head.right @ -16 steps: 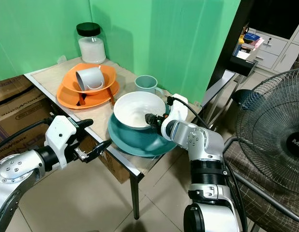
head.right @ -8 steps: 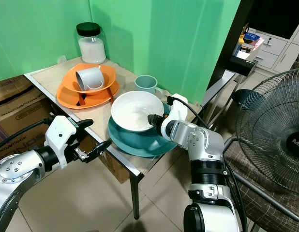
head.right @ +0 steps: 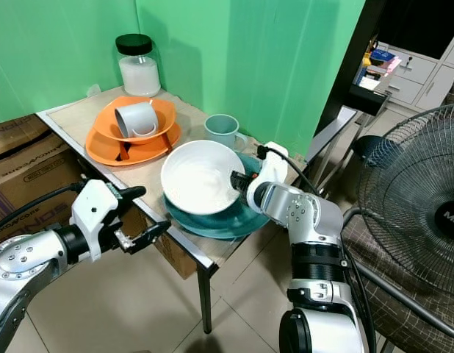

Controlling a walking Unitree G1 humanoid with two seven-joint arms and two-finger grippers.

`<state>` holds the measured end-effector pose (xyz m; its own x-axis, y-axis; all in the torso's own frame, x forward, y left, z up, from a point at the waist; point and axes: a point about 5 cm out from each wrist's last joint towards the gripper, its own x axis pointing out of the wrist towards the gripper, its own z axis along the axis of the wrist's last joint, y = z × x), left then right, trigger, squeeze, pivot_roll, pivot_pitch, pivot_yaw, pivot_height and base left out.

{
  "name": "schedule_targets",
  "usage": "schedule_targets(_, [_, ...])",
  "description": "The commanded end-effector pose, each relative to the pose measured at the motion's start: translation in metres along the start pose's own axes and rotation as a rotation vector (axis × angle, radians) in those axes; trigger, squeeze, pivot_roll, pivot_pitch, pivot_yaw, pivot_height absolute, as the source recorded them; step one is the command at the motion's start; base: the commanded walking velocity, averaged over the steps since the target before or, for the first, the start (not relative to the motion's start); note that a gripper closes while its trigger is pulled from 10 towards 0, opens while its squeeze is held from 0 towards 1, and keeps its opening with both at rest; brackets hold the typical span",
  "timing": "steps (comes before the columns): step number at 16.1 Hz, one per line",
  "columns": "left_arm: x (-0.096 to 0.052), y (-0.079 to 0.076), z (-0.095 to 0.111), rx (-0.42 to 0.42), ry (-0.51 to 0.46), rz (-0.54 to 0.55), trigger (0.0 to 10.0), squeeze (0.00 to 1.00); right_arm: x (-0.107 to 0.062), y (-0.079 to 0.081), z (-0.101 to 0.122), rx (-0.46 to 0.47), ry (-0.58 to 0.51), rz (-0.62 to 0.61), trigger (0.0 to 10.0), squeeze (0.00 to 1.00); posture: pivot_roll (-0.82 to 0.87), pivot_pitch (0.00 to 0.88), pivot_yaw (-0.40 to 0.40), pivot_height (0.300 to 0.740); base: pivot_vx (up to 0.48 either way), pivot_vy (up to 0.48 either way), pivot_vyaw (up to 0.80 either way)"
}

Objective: Setting the table

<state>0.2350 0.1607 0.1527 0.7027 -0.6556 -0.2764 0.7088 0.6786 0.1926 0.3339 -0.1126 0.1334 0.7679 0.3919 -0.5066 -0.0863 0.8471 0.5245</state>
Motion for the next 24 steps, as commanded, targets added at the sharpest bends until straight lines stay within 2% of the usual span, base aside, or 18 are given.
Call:
schedule_targets(1, [0.001, 0.000, 0.005, 0.030, -0.016, -0.009, 10.0, 0.00, -0.004, 0.003, 0.008, -0.001, -0.043, 0.023, 0.0, 0.00, 0.13, 0.000, -0.028, 0.740, 0.000, 0.000, 0.00])
schedule_targets(3, [0.002, 0.002, 0.007, 0.034, -0.022, -0.008, 10.0, 0.00, -0.007, 0.005, 0.013, 0.009, -0.075, 0.038, 0.0, 0.00, 0.13, 0.000, -0.026, 0.740, 0.000, 0.000, 0.00])
schedule_targets(5, [0.005, 0.008, 0.010, 0.041, -0.040, 0.002, 10.0, 0.00, -0.022, 0.007, 0.032, 0.042, -0.185, 0.073, 0.0, 0.00, 0.11, 0.000, -0.014, 0.740, 0.000, 0.000, 0.00])
schedule_targets(8, [0.009, 0.010, 0.012, 0.043, -0.053, 0.002, 10.0, 0.00, -0.033, 0.009, 0.044, 0.055, -0.277, 0.085, 0.0, 0.00, 0.10, 0.000, -0.008, 0.740, 0.000, 0.000, 0.00])
schedule_targets(10, [0.012, 0.010, 0.014, 0.046, -0.065, -0.002, 10.0, 0.00, -0.047, 0.010, 0.060, 0.047, -0.408, 0.094, 0.0, 0.00, 0.10, 0.000, -0.007, 0.740, 0.000, 0.000, 0.00])
schedule_targets(12, [0.015, 0.011, 0.019, 0.042, -0.096, 0.016, 10.0, 0.00, -0.072, 0.008, 0.067, -0.081, -0.562, 0.089, 0.0, 0.00, 0.10, 0.000, -0.006, 0.740, 0.000, 0.000, 0.00])
schedule_targets(13, [0.016, 0.011, 0.020, 0.038, -0.106, 0.031, 10.0, 0.00, -0.079, 0.007, 0.067, -0.125, -0.597, 0.078, 4.1, 0.00, 0.10, 0.000, -0.006, 0.740, 0.000, 0.000, 0.00])
schedule_targets(14, [0.018, 0.013, 0.023, 0.041, -0.122, 0.076, 10.0, 0.00, -0.093, 0.006, 0.062, -0.170, -0.645, 0.081, 10.0, 0.00, 0.08, 0.000, -0.010, 0.740, 0.000, 0.000, 0.00])
schedule_targets(15, [0.020, 0.014, 0.026, 0.034, -0.146, 0.130, 10.0, 0.00, -0.106, 0.006, 0.055, -0.171, -0.678, 0.133, 10.0, 0.00, 0.08, 0.000, -0.018, 0.740, 0.000, 0.000, 0.00])
schedule_targets(16, [0.021, 0.014, 0.028, 0.022, -0.169, 0.187, 10.0, 0.00, -0.120, 0.003, 0.048, -0.197, -0.757, 0.130, 10.0, 0.00, 0.08, 0.000, -0.021, 0.740, 0.000, 0.000, 0.00])
schedule_targets(17, [0.021, 0.013, 0.030, 0.016, -0.184, 0.224, 10.0, 0.00, -0.127, 0.001, 0.042, -0.211, -0.792, 0.119, 10.0, 0.00, 0.08, 0.000, -0.023, 0.740, 0.000, 0.000, 0.00])
schedule_targets(18, [0.023, 0.015, 0.031, 0.024, -0.194, 0.273, 10.0, 0.00, -0.131, -0.003, 0.035, -0.270, -0.811, 0.079, 10.0, 0.00, 0.08, 0.000, -0.023, 0.740, 0.000, 0.000, 0.00])
schedule_targets(21, [0.025, 0.025, 0.036, 0.048, -0.200, 0.393, 10.0, 0.00, -0.135, -0.008, 0.024, -0.311, -0.828, 0.005, 10.0, 0.00, 0.08, 0.000, -0.028, 0.740, 0.000, 0.000, -0.42])
schedule_targets(22, [0.025, 0.027, 0.035, 0.027, -0.203, 0.432, 10.0, 0.00, -0.136, -0.009, 0.021, -0.339, -0.817, -0.024, 10.0, 0.00, 0.07, 0.000, -0.027, 0.740, 0.000, 0.000, -0.80])
schedule_targets(23, [0.025, 0.027, 0.033, 0.024, -0.196, 0.450, 10.0, 0.00, -0.135, -0.013, 0.020, -0.410, -0.807, -0.077, 10.0, 0.00, 0.06, 0.000, -0.033, 0.740, 0.000, 0.000, -0.80])
schedule_targets(24, [0.025, 0.027, 0.032, 0.026, -0.190, 0.460, 10.0, 0.00, -0.135, -0.013, 0.020, -0.418, -0.803, -0.075, 10.0, 0.00, 0.06, 0.000, -0.036, 0.740, 0.000, 0.000, -0.80])
